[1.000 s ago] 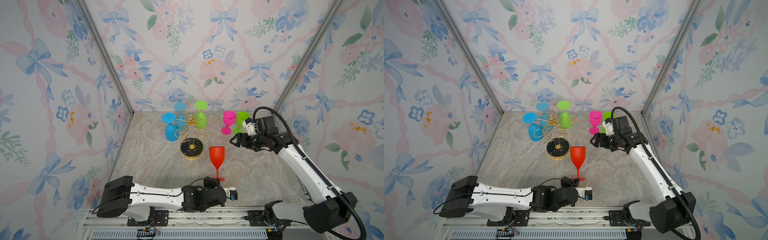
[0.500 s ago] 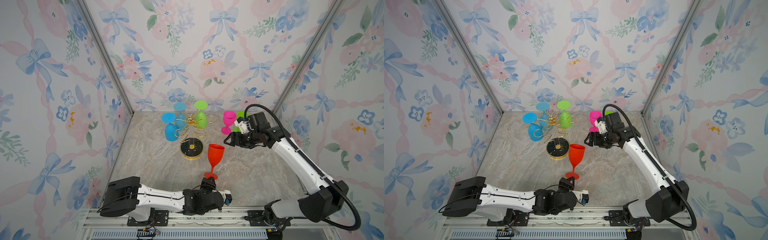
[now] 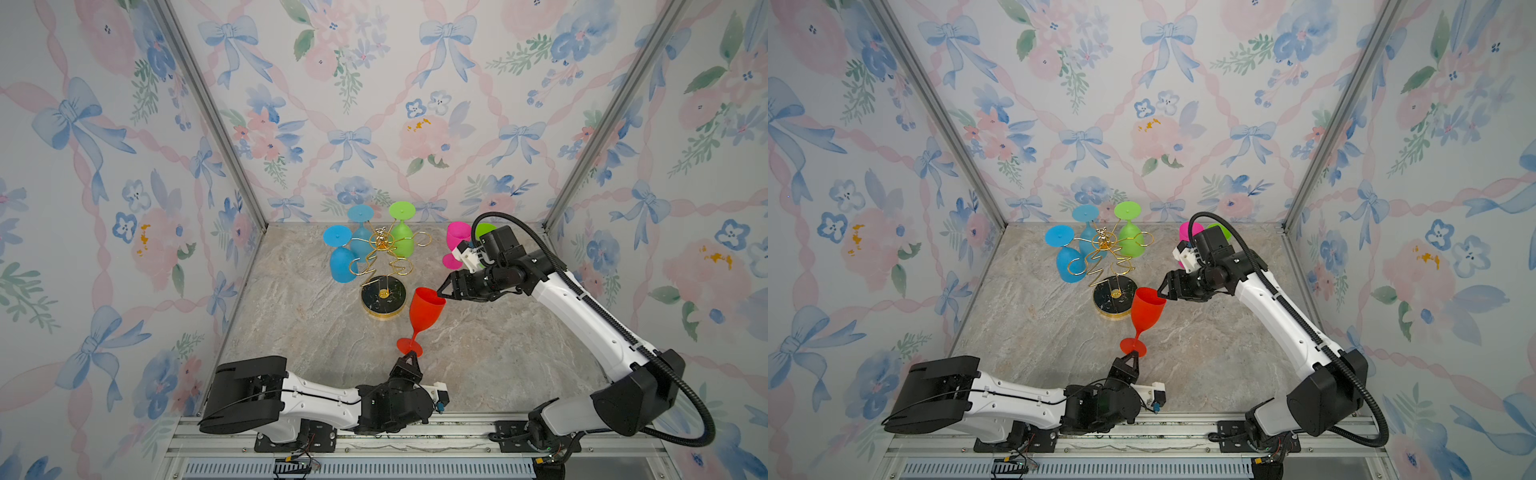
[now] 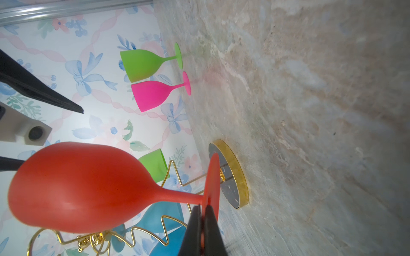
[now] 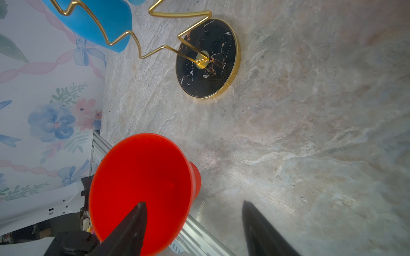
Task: Take the wine glass off the wine glass rack
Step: 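Close the right gripper on the red glass's bowl rim while the left holds the foot, then open the left gripper and carry the red glass away with the right gripper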
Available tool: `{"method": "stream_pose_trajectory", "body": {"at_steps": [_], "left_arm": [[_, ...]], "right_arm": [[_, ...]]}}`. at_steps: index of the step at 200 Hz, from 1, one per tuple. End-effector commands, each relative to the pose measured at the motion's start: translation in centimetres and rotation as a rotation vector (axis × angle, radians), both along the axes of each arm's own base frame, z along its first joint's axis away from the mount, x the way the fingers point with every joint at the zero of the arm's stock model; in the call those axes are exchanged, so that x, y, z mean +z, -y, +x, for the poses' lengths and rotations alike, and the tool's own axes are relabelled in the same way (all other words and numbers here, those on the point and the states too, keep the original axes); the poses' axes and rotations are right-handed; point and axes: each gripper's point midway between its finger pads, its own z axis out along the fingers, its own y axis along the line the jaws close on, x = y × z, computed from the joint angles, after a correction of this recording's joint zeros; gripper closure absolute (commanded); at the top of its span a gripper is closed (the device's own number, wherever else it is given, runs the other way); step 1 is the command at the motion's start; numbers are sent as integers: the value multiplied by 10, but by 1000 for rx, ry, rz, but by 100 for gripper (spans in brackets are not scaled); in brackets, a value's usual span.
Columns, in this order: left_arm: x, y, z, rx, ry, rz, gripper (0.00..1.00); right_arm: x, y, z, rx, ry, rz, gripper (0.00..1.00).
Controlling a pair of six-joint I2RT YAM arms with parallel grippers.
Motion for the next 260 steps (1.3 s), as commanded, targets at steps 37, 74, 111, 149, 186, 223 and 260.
{"method": "stream_pose_trajectory", "body": {"at_steps": [37, 74, 111, 149, 186, 223, 260], "left_arm": [[17, -8, 3, 31, 48, -39, 100], [18, -9, 3, 28, 59, -19, 100], [17, -9, 4, 41, 69, -5, 100], [18, -9, 4, 44, 71, -10, 100], [18, -11, 6, 61, 80, -9, 100], [23, -9, 6, 67, 78, -36, 97], [28, -3, 6, 62, 71, -61, 81]], "right_arm": [[-1, -16, -7, 57, -48, 14, 44], [1, -23, -9, 77, -54, 22, 54], [0, -23, -12, 82, -65, 19, 66], [1, -22, -13, 84, -65, 20, 77], [3, -23, -13, 80, -64, 26, 83], [5, -23, -14, 83, -62, 25, 87], [8, -22, -15, 90, -58, 20, 90]]}}
